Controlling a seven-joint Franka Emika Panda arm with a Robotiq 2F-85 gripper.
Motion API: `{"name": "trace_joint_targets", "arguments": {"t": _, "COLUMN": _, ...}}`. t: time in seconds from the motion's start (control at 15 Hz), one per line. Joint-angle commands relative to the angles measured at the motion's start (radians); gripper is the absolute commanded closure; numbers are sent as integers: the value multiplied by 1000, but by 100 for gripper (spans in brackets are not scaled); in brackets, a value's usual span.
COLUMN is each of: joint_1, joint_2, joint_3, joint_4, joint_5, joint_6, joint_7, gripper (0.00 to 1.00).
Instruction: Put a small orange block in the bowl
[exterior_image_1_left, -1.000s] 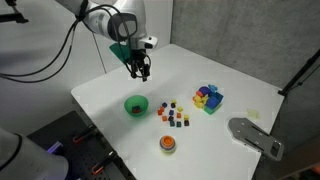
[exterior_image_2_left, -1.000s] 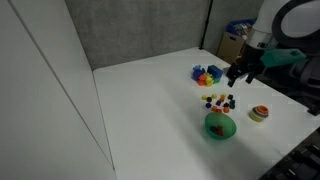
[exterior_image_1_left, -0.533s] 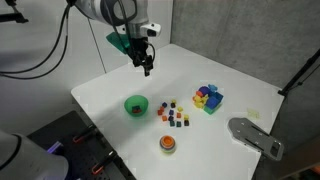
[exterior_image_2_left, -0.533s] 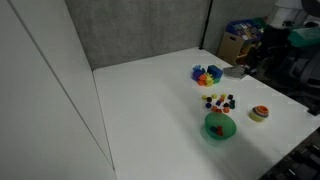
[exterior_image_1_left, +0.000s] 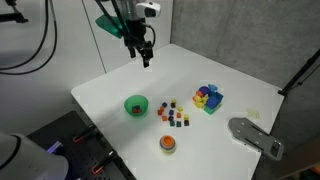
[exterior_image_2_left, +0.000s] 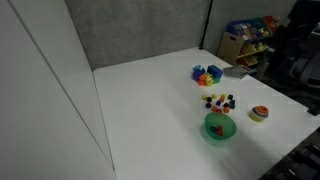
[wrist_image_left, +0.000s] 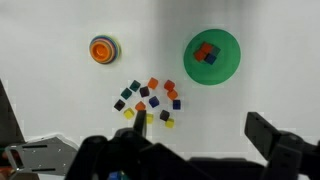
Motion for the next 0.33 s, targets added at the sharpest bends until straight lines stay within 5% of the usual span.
{"name": "trace_joint_targets", "arguments": {"t": 0.0, "joint_1": -18, "joint_2": -76, "joint_3": 2, "joint_4": -25, "joint_5": -32, "joint_6": -40, "joint_7": -28, "gripper": 0}}
{"name": "trace_joint_targets", "arguments": {"t": 0.27, "joint_1": -21, "joint_2": -63, "joint_3": 5, "joint_4": -17, "joint_5": -35, "joint_6": -33, "joint_7": -8, "gripper": 0}}
